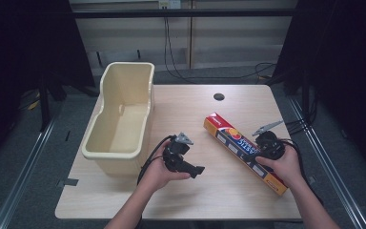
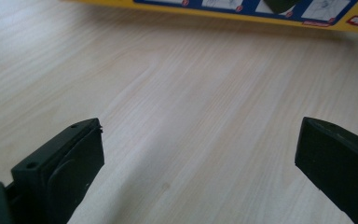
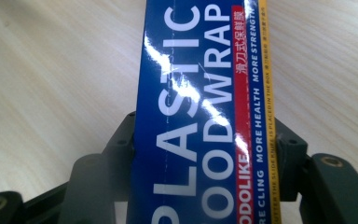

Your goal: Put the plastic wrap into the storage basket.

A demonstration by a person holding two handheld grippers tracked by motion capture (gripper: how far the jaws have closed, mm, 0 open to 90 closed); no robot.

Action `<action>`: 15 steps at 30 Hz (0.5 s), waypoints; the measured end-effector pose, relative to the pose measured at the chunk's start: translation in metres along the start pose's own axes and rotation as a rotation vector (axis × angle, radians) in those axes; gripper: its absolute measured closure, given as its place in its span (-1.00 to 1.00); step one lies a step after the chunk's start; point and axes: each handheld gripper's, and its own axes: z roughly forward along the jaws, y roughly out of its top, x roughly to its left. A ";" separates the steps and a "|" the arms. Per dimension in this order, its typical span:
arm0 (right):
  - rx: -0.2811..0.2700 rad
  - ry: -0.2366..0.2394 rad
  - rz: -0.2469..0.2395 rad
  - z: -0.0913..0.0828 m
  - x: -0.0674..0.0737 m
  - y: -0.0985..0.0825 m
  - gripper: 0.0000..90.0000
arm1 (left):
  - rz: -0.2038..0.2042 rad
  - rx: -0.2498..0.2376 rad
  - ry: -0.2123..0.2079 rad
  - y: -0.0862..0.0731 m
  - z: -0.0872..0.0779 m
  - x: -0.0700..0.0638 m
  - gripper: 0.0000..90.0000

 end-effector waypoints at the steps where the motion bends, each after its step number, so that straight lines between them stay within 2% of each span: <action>1: 0.004 0.007 -0.020 -0.001 0.000 0.000 -0.07 | 0.000 0.001 -0.006 0.003 -0.001 -0.001 -0.98; 2: 0.008 0.007 -0.026 -0.003 0.001 0.000 -0.07 | 0.033 0.017 -0.011 0.007 -0.002 0.000 -0.98; 4: -0.002 0.016 -0.040 -0.005 0.003 0.000 -0.07 | 0.054 0.031 -0.015 0.014 -0.005 -0.002 -0.98; 8: -0.005 0.050 -0.067 -0.011 0.006 -0.001 -0.07 | 0.072 0.022 -0.028 0.028 -0.010 -0.003 -0.98; 9: -0.002 0.059 -0.073 -0.012 0.006 -0.001 -0.07 | 0.108 0.036 -0.025 0.033 -0.013 -0.002 -0.98; 10: -0.005 0.067 -0.080 -0.012 0.006 -0.001 -0.07 | 0.095 0.031 -0.020 0.036 -0.014 -0.002 -0.98; 15: -0.007 0.108 -0.110 -0.016 0.005 -0.002 -0.07 | 0.136 0.062 -0.008 0.054 -0.019 0.000 -0.95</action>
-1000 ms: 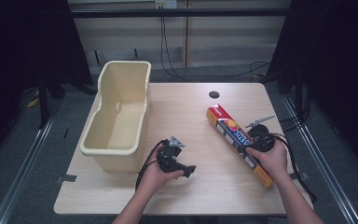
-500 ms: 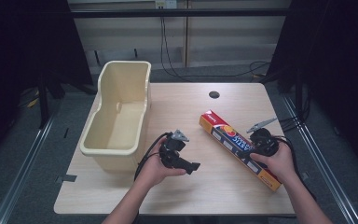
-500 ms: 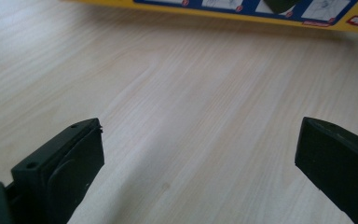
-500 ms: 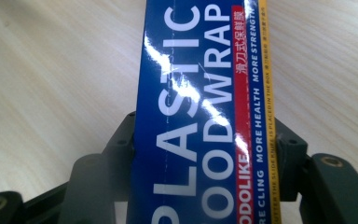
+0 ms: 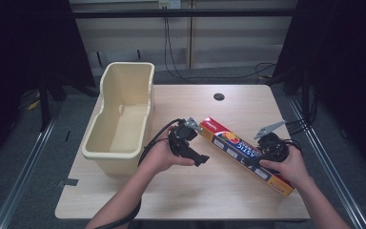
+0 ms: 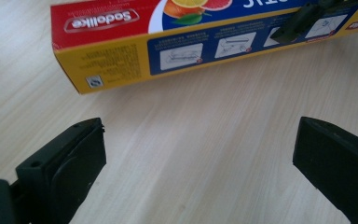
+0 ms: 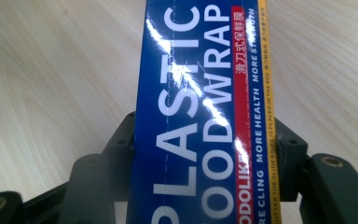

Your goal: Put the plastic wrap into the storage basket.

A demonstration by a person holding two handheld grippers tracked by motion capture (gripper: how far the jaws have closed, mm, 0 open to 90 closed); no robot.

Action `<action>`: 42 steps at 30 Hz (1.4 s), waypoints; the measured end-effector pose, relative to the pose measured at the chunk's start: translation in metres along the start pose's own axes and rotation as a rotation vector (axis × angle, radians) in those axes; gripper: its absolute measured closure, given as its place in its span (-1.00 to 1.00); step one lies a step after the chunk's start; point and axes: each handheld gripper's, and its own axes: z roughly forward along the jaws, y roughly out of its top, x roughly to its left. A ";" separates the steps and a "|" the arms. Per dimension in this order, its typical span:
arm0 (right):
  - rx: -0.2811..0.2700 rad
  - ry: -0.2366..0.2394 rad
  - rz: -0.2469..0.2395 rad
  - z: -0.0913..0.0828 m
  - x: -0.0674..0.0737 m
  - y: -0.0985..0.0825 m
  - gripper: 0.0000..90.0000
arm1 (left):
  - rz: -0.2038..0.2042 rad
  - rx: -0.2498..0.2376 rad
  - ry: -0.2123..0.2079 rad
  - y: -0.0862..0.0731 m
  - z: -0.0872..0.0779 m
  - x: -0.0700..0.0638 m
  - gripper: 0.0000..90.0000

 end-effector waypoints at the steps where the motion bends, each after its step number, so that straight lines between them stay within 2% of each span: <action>1: 0.002 0.000 -0.011 -0.001 0.000 0.000 -0.07 | 0.000 -0.003 0.000 0.003 0.000 0.000 -0.94; 6: -0.003 0.044 -0.042 -0.003 -0.001 0.001 -0.07 | 0.022 0.013 -0.006 0.017 -0.002 0.001 -0.94; 7: 0.000 0.056 -0.029 -0.004 0.000 0.001 -0.07 | 0.031 0.018 -0.006 0.019 -0.002 0.001 -0.94; 9: -0.003 0.063 -0.042 -0.005 0.000 0.002 -0.07 | 0.058 0.030 0.000 0.024 -0.002 0.002 -0.94; 13: -0.001 0.088 -0.054 -0.007 0.001 0.003 -0.08 | 0.073 0.050 0.002 0.033 -0.002 0.001 -0.94; 14: 0.002 0.096 -0.060 -0.008 0.001 0.003 -0.08 | 0.088 0.066 -0.002 0.035 -0.002 0.002 -0.94; 15: 0.001 0.107 -0.070 -0.008 0.002 0.003 -0.08 | 0.080 0.067 -0.009 0.037 -0.002 0.002 -0.94; 21: 0.013 0.121 -0.108 -0.008 0.005 0.005 -0.08 | 0.123 0.083 -0.018 0.049 0.002 0.002 -0.92; 22: 0.018 0.122 -0.115 -0.008 0.005 0.005 -0.08 | 0.139 0.084 -0.012 0.050 0.004 0.001 -0.92; 27: 0.015 0.144 -0.142 -0.008 0.007 0.007 -0.08 | 0.178 0.114 -0.017 0.057 0.012 -0.002 -0.91; 29: 0.018 0.147 -0.155 -0.009 0.008 0.007 -0.08 | 0.180 0.119 -0.020 0.058 0.016 -0.004 -0.91; 33: 0.014 0.151 -0.182 -0.009 0.010 0.008 -0.08 | 0.201 0.133 -0.037 0.061 0.022 -0.005 -0.90; 35: 0.016 0.158 -0.189 -0.009 0.011 0.009 -0.08 | 0.204 0.158 -0.054 0.061 0.026 -0.007 -0.88; 37: 0.018 0.162 -0.211 -0.009 0.012 0.011 -0.08 | 0.219 0.181 -0.070 0.062 0.030 -0.008 -0.87; 40: 0.026 0.162 -0.216 -0.009 0.015 0.013 -0.08 | 0.246 0.214 -0.087 0.063 0.038 -0.011 -0.87; 42: 0.020 0.165 -0.247 -0.008 0.015 0.014 -0.08 | 0.260 0.221 -0.097 0.063 0.041 -0.011 -0.87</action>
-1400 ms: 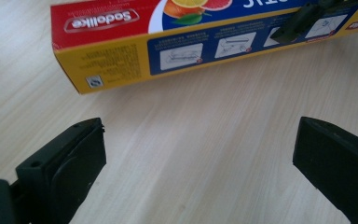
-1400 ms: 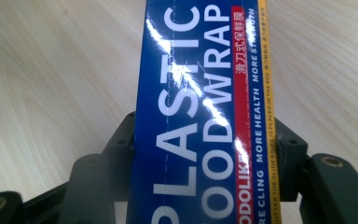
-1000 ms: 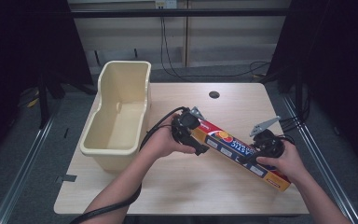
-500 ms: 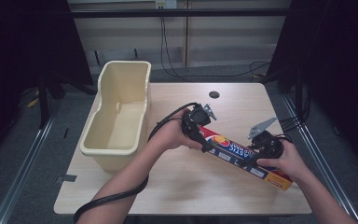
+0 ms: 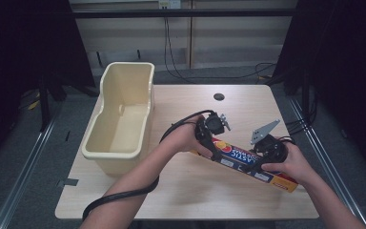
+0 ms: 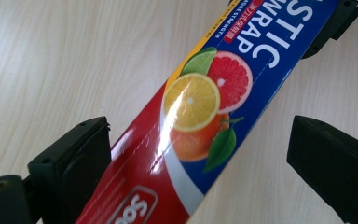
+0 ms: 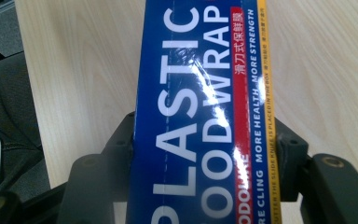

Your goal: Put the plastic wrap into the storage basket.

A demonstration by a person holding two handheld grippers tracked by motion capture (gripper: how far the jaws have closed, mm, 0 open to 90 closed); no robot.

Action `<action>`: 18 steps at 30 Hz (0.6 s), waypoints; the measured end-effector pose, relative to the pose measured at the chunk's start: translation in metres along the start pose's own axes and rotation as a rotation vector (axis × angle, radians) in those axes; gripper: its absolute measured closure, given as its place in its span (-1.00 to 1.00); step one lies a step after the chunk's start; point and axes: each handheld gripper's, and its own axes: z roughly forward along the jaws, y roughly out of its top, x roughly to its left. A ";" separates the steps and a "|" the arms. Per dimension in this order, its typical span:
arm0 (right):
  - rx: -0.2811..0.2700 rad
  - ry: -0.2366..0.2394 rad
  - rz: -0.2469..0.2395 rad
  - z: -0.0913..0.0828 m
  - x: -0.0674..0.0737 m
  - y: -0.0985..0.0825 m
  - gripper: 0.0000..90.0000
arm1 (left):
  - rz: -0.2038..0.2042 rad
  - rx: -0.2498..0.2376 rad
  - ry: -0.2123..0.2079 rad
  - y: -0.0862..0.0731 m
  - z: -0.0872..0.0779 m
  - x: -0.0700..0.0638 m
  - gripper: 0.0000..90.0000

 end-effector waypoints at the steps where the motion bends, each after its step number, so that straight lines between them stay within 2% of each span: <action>1: 0.000 0.004 -0.003 0.000 0.000 0.001 -0.08 | 0.005 0.000 0.001 0.001 0.001 0.000 -0.87; 6: 0.004 0.015 -0.035 0.001 0.002 0.004 -0.08 | 0.018 0.012 -0.040 0.004 0.004 0.000 -0.87; 11: 0.000 0.031 -0.052 0.003 0.002 0.007 -0.08 | 0.020 0.015 -0.049 0.005 0.006 0.002 -0.85; 12: 0.003 0.036 -0.054 0.003 0.002 0.007 -0.08 | 0.021 0.006 -0.072 0.005 0.008 0.003 -0.84; 18: 0.000 0.046 -0.077 0.003 0.003 0.011 -0.09 | 0.030 0.019 -0.097 0.003 0.014 0.001 -0.81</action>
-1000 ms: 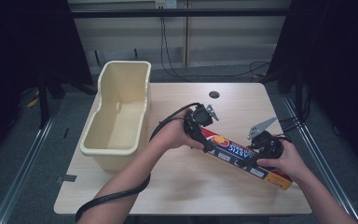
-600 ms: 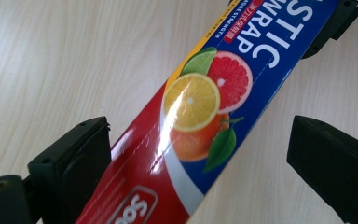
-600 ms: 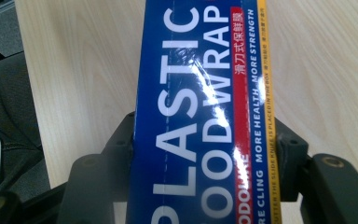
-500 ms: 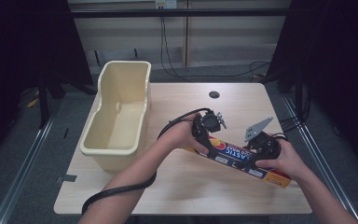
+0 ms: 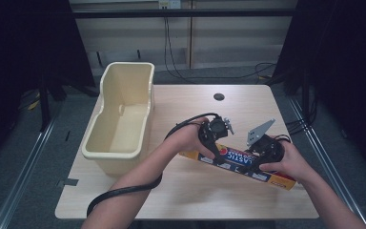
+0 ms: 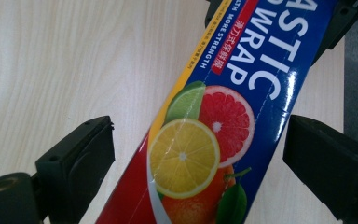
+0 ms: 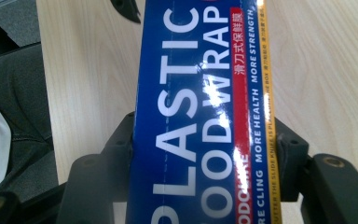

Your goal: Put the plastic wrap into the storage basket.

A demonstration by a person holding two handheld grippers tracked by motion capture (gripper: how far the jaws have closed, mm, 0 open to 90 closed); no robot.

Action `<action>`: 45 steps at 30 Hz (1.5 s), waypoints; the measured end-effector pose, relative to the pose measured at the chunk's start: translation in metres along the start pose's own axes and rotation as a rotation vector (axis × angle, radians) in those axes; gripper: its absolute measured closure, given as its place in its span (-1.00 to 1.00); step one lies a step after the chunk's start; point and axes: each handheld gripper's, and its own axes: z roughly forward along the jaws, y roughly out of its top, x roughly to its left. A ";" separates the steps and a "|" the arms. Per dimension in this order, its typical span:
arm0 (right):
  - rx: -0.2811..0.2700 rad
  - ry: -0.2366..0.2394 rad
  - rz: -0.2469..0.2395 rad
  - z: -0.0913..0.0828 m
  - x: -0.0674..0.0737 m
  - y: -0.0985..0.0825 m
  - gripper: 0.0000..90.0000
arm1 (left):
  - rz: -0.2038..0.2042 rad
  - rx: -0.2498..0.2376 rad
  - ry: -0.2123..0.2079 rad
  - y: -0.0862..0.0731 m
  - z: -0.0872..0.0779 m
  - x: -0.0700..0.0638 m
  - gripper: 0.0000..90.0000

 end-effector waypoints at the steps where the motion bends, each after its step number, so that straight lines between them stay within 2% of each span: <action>1: 0.001 0.001 -0.002 0.000 0.000 0.001 -0.09 | 0.001 -0.005 -0.003 0.000 0.000 0.000 -0.80; 13: 0.001 0.010 -0.032 -0.003 0.002 0.005 -0.09 | 0.021 0.019 -0.042 0.002 0.005 -0.004 -0.59; 17: 0.003 0.012 -0.047 -0.003 0.002 0.005 -0.09 | 0.033 0.028 -0.045 0.003 0.006 -0.006 -0.53; 23: 0.006 0.012 -0.065 -0.003 0.003 0.005 -0.09 | 0.021 0.042 -0.051 0.004 0.007 -0.007 -0.51; 25: 0.005 0.009 -0.074 -0.003 0.003 0.005 -0.09 | 0.040 0.043 -0.041 0.004 0.007 -0.009 -0.48; 27: -0.002 0.021 -0.092 -0.003 0.001 0.005 -0.09 | 0.044 0.041 -0.035 0.004 0.007 -0.010 -0.45; 29: -0.007 0.030 -0.101 -0.003 0.001 0.004 -0.09 | 0.048 0.052 -0.047 0.005 0.006 -0.011 -0.40; 31: -0.007 0.041 -0.124 -0.003 0.001 0.005 -0.09 | 0.041 0.069 -0.072 0.005 0.005 -0.013 -0.33; 36: 0.000 0.076 -0.168 -0.001 0.000 0.004 -0.10 | 0.010 0.090 -0.085 0.005 0.006 -0.021 -0.22; 38: -0.008 0.102 -0.176 0.000 0.000 0.003 -0.10 | 0.005 0.099 -0.091 0.005 0.006 -0.024 -0.20; 40: -0.010 0.107 -0.184 0.000 -0.001 0.002 -0.11 | 0.004 0.108 -0.094 0.005 0.005 -0.026 -0.18; 43: -0.034 0.140 -0.167 0.000 -0.003 0.003 -0.14 | 0.003 0.109 -0.088 0.006 0.001 -0.030 -0.15; 45: -0.042 0.142 -0.160 -0.001 -0.003 0.003 -0.16 | -0.009 0.101 -0.076 0.007 -0.001 -0.031 -0.14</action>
